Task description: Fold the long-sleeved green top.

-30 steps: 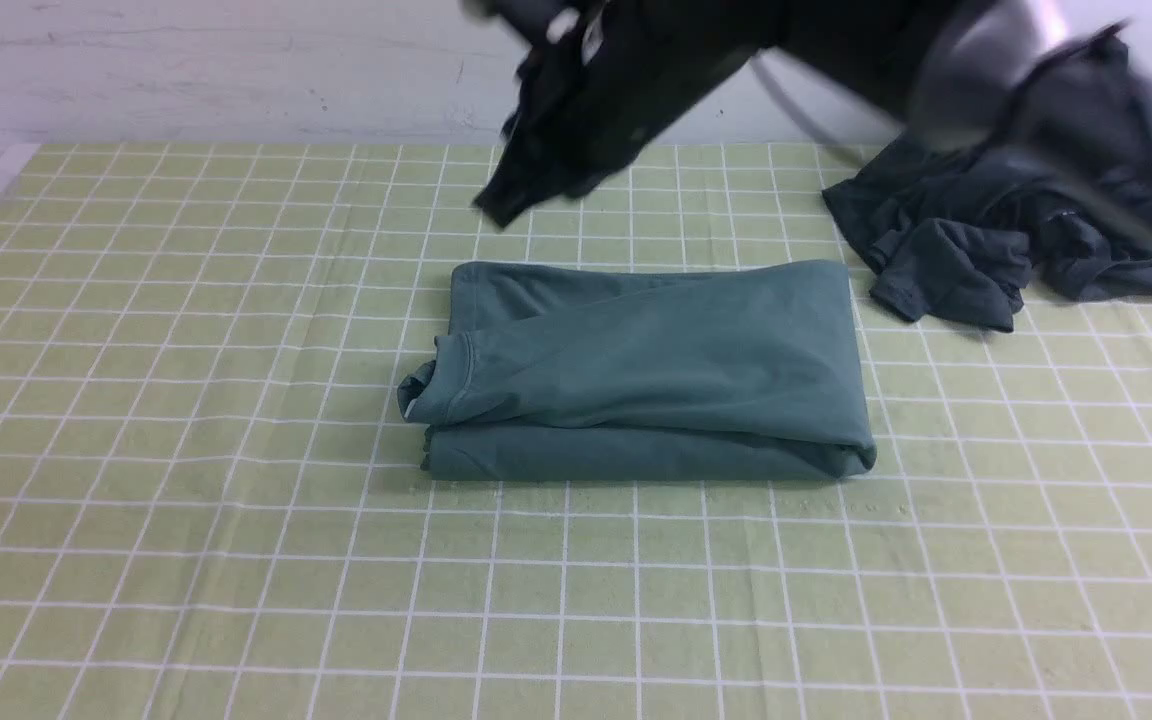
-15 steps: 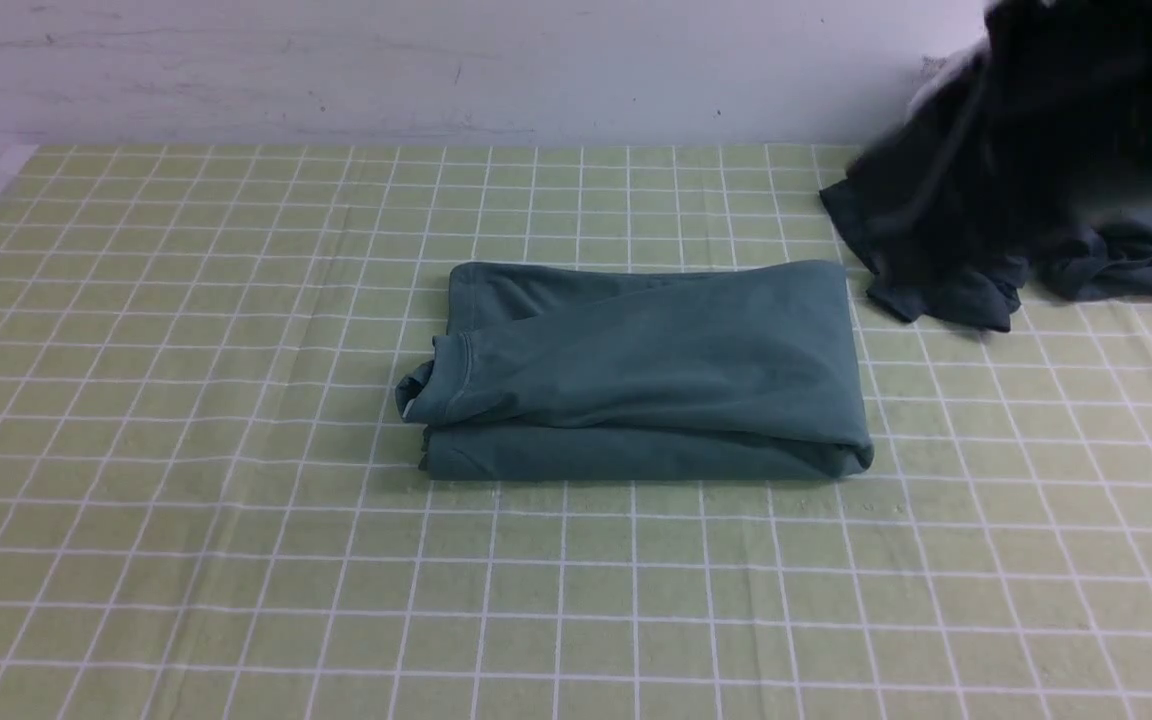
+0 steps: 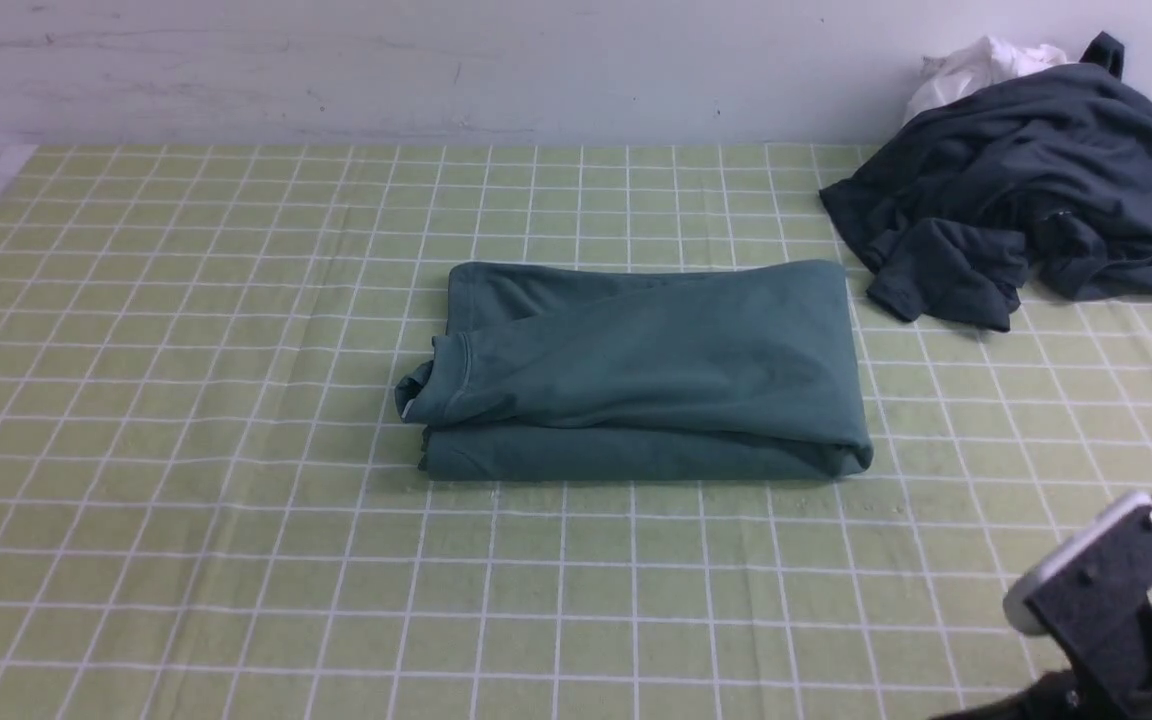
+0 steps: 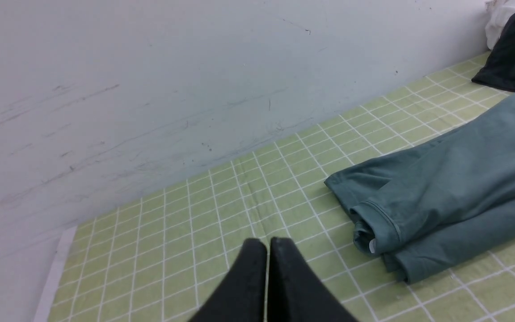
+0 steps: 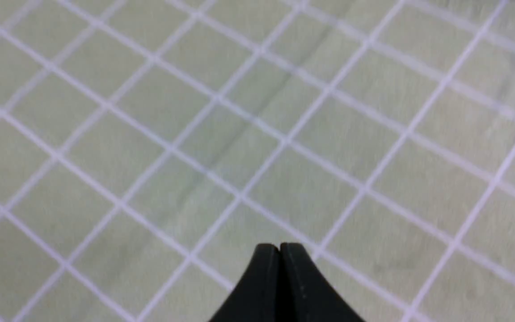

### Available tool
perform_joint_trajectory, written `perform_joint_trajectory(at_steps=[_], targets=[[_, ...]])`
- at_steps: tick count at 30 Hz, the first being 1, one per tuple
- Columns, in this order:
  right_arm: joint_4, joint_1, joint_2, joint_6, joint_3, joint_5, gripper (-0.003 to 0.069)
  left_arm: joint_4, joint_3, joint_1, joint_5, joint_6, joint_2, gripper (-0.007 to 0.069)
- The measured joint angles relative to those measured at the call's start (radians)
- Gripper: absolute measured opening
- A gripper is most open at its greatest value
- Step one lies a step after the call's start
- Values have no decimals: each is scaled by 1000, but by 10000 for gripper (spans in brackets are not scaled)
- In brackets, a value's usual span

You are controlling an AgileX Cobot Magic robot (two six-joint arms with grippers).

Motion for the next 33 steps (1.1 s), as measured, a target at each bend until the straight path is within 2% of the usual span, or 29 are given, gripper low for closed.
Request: perform_joint_trajectory(at_steps=[4, 6, 10, 11, 13, 17, 18, 23, 28, 33], targets=[[0, -1, -35, 80, 81, -74, -16, -1, 1, 0, 0, 0, 0, -4], [-1, -6, -93, 98, 164, -217, -16, -1, 1, 0, 0, 0, 0, -4], [3, -58, -266, 80, 342, -545, -16, 0, 1, 0, 0, 0, -1, -4], [6, -63, -276, 80, 349, -560, -16, 0, 1, 0, -1, 0, -1, -4], [54, -134, -415, 20, 361, -594, -16, -3, 1, 0, 0, 0, -1, -4], [94, -269, -584, -52, 367, -522, -16, -3, 1, 0, 0, 0, -1, -4], [96, -330, -650, -61, 368, -474, -16, -3, 1, 0, 0, 0, -1, -4], [24, -489, -849, -26, 368, -254, -16, -3, 1, 0, 0, 0, -1, -4], [-146, -532, -1028, 157, 368, -52, -16, -3, 1, 0, 0, 0, -1, -4], [-237, -532, -1042, 262, 367, -26, -16, -3, 1, 0, 0, 0, -1, -4]])
